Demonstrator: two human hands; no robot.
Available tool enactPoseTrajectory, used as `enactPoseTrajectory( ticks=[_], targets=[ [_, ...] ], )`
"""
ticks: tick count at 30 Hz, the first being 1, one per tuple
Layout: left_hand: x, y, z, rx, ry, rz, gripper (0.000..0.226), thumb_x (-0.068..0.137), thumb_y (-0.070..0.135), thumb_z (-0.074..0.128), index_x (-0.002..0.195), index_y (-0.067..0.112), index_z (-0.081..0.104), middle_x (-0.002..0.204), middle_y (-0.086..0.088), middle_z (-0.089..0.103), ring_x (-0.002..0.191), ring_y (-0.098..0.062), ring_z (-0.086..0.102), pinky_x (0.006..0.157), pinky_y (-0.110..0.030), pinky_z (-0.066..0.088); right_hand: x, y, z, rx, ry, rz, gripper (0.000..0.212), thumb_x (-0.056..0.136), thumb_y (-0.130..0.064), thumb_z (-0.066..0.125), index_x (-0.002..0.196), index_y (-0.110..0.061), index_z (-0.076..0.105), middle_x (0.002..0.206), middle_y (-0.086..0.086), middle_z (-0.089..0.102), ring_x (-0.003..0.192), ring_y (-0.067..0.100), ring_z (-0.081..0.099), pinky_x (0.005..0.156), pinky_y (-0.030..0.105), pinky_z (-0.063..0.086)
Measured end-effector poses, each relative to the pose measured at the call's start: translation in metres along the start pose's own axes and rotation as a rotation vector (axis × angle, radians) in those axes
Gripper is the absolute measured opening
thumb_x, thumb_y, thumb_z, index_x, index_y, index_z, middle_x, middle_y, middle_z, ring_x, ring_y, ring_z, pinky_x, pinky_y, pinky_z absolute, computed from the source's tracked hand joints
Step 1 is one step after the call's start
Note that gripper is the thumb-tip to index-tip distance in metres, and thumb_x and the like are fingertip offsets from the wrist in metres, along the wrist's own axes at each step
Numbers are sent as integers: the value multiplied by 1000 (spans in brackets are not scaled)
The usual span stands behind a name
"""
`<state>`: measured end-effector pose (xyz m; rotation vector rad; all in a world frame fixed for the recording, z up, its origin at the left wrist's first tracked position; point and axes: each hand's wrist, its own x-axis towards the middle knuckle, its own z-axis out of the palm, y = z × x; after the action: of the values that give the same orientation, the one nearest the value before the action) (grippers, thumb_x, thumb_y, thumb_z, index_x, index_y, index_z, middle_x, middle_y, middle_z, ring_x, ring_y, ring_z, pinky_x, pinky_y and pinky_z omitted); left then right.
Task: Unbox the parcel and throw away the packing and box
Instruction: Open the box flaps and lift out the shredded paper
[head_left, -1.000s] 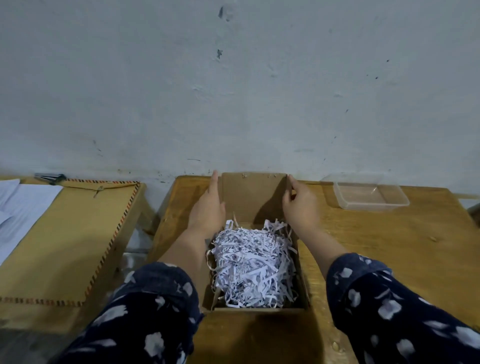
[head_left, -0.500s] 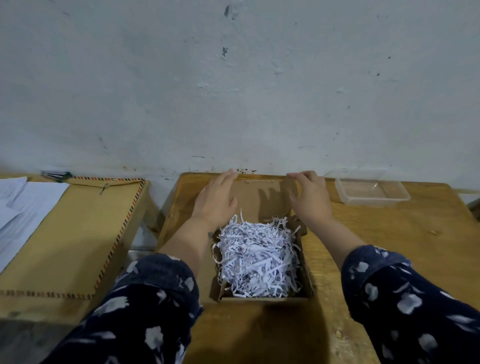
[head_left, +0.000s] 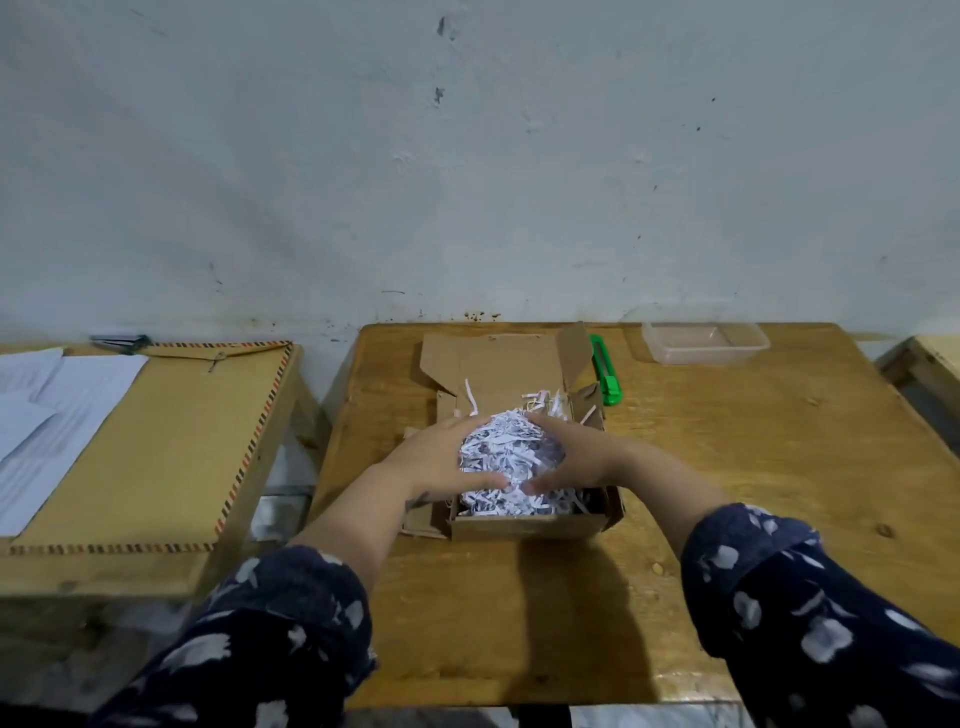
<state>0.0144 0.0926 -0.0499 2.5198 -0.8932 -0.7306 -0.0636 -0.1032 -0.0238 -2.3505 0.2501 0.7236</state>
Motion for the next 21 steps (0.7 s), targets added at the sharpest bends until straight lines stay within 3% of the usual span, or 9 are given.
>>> enactPoseTrajectory(
  ticks=[5,10,16,21],
  targets=[
    [3,4,-1,47,-45,-8,113,63,64,76,153,32,14,158,1,28,143,-23,30,114,-41,31,3,-5,9,-75,30,46,128,62,-39,85,150,-35,-8,157,6,23,142,29,28,114,46,28],
    [13,11,5,58,-88,-34,122,61,45,86,154,28,9,156,-3,32,141,-24,33,111,-37,33,11,-11,24,-173,83,27,129,62,-29,87,150,-28,-7,151,10,36,135,30,39,109,42,37],
    [15,12,8,64,-79,-48,123,60,40,88,154,31,9,156,-2,31,141,-25,33,111,-39,35,16,-8,25,-220,22,47,131,63,-34,85,148,-30,-15,160,12,3,146,37,12,116,51,21],
    [25,8,9,35,4,-65,110,64,40,86,152,29,21,153,0,37,137,-23,37,108,-41,39,22,-4,24,-232,142,-28,122,62,-35,85,150,-28,0,151,9,31,136,33,33,110,45,35]
  ],
)
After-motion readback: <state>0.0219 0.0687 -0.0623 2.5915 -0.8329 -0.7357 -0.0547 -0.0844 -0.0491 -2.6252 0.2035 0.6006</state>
